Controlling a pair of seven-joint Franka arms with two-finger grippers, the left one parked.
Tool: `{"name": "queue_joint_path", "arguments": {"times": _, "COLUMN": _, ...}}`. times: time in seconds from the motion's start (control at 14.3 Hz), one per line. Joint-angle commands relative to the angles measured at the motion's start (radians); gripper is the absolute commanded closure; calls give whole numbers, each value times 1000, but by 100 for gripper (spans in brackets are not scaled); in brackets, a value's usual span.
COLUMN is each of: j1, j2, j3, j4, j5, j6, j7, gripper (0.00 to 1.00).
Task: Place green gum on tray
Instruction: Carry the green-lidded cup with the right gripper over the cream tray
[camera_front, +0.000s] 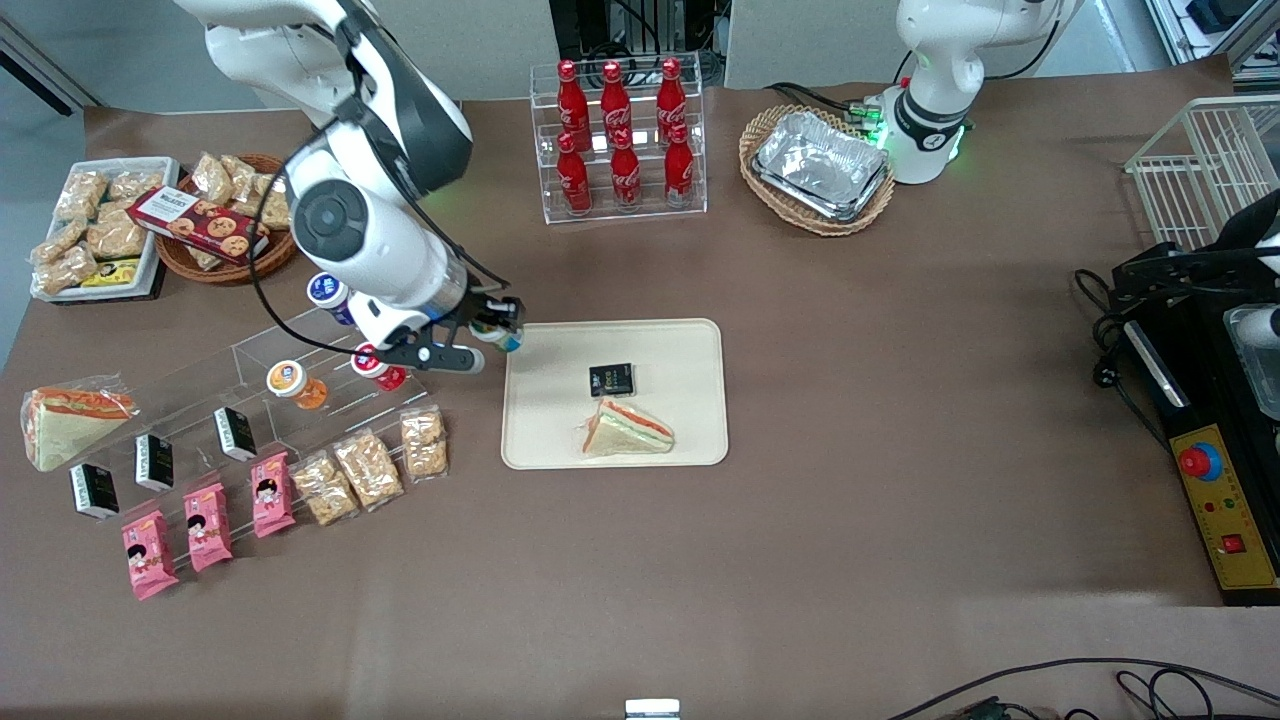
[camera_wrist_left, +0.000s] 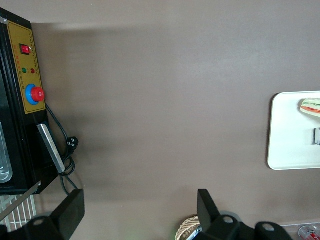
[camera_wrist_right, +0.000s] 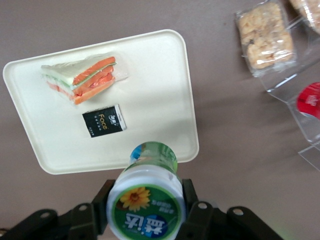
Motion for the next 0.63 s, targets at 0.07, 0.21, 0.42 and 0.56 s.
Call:
{"name": "queue_joint_path", "arguments": {"times": 0.07, "j1": 49, "j2": 77, "j3": -8, "j4": -10, "j5": -58, "j6": 102, "j7": 57, "gripper": 57}}
{"name": "queue_joint_path", "arguments": {"times": 0.21, "j1": 69, "j2": 123, "j3": -8, "j4": -10, "j5": -123, "j6": 145, "j7": 109, "gripper": 57}}
{"name": "queue_joint_path", "arguments": {"times": 0.42, "j1": 68, "j2": 178, "j3": -8, "j4": -10, "j5": -177, "j6": 193, "j7": 116, "gripper": 56}}
{"name": "queue_joint_path", "arguments": {"times": 0.56, "j1": 68, "j2": 215, "j3": -13, "j4": -17, "j5": -197, "j6": 236, "j7": 116, "gripper": 55}}
